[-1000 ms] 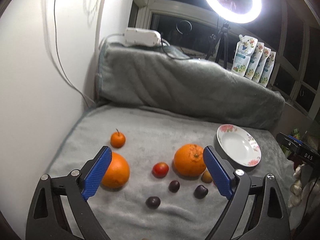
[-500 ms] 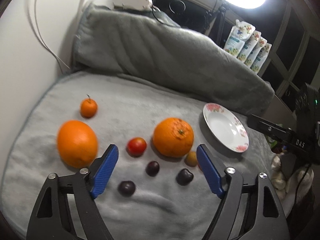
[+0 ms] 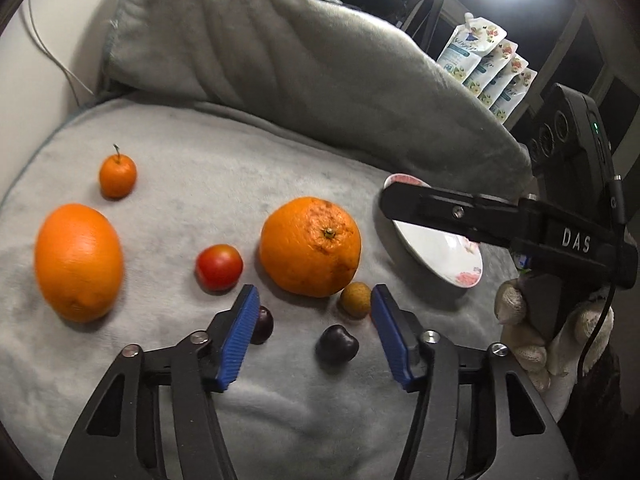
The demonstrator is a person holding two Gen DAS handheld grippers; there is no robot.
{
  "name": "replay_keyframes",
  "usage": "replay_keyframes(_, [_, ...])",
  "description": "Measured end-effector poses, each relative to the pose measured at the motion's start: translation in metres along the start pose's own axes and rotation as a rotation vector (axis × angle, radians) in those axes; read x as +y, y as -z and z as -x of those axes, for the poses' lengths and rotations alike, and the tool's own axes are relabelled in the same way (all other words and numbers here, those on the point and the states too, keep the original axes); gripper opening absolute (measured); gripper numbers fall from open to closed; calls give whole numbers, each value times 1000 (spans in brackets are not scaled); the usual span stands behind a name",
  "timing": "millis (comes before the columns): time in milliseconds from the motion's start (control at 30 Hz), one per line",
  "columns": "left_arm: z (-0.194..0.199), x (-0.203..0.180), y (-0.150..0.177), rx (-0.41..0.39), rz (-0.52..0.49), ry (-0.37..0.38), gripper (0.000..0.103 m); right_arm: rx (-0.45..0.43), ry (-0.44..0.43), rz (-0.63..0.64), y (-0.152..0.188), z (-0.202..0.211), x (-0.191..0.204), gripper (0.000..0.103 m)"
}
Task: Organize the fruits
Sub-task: 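Move the right tool down around the large rough-skinned orange, then close the right tool on the large orange and lift it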
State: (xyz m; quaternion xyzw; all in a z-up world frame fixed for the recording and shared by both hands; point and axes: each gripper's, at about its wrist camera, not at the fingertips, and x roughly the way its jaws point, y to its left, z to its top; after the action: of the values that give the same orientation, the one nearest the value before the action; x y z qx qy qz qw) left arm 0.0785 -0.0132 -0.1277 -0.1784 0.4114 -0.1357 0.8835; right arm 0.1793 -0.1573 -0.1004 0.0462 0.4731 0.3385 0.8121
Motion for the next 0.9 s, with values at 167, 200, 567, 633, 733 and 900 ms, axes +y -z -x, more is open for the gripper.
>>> replay_keyframes(167, [-9,6,-1,22,21,11,47,58,-48,-41,-4,-22,-5,71])
replay_keyframes(200, [-9,6,-1,21,19,9,46,62,-55,-44,-4,-22,-5,70])
replay_keyframes(567, [-19,7,-6,31,24,12,46,120,-64,-45,-5,-42,-5,64])
replay_keyframes(633, [-22,6,-6,36,22,13,46,127,-61,-42,-5,-44,-5,63])
replay_keyframes(733, [-28,5,-9,46,23,11,46,134,-57,-42,-4,-46,-6,62])
replay_keyframes(900, [-33,7,-10,58,33,19,44,138,-53,-43,-4,-48,-7,58])
